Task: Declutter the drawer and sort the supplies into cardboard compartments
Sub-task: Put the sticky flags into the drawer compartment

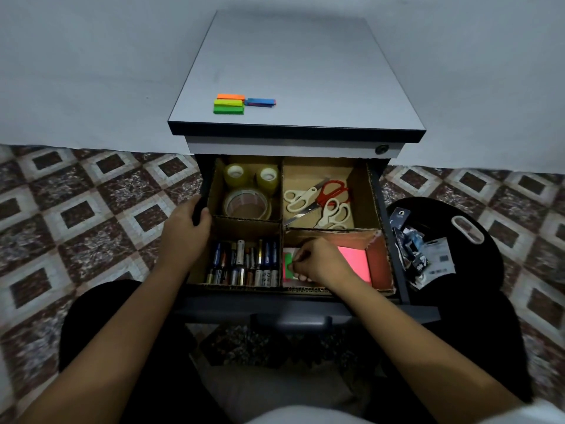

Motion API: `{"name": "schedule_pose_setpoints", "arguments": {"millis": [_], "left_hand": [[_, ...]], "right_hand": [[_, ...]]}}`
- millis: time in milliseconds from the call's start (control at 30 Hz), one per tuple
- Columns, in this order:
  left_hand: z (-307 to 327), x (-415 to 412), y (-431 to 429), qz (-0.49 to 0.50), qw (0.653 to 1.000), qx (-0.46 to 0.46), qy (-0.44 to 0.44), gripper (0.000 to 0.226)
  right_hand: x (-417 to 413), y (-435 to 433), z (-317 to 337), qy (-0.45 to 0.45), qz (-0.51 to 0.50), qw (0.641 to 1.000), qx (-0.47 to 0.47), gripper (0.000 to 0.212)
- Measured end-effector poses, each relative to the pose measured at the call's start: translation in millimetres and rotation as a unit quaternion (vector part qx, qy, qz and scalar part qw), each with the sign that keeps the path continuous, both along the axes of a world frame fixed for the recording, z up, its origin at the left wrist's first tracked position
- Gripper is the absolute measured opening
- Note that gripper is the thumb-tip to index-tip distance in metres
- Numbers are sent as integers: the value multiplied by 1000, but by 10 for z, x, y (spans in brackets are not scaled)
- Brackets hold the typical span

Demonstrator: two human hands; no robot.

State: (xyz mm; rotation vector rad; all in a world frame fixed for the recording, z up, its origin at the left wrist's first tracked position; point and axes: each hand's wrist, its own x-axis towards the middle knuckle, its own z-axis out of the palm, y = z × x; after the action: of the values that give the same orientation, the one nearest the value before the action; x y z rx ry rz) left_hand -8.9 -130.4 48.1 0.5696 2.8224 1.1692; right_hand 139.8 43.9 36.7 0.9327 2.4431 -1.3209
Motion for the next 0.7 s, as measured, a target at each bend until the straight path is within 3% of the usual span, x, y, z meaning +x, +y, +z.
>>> {"name": "schedule_pose_setpoints", "arguments": {"millis": [200, 400, 700], "left_hand": [[-8, -7, 1, -1, 1000, -2, 0, 43], [-11, -7, -5, -1, 1000, -4, -2, 43], [4, -3, -3, -2, 1000, 1, -3, 43]], "right_hand": [[41, 7, -41, 25, -36, 998, -35, 24], [51, 7, -50, 31, -33, 998, -44, 9], [87, 11, 79, 46, -27, 998, -34, 19]]}}
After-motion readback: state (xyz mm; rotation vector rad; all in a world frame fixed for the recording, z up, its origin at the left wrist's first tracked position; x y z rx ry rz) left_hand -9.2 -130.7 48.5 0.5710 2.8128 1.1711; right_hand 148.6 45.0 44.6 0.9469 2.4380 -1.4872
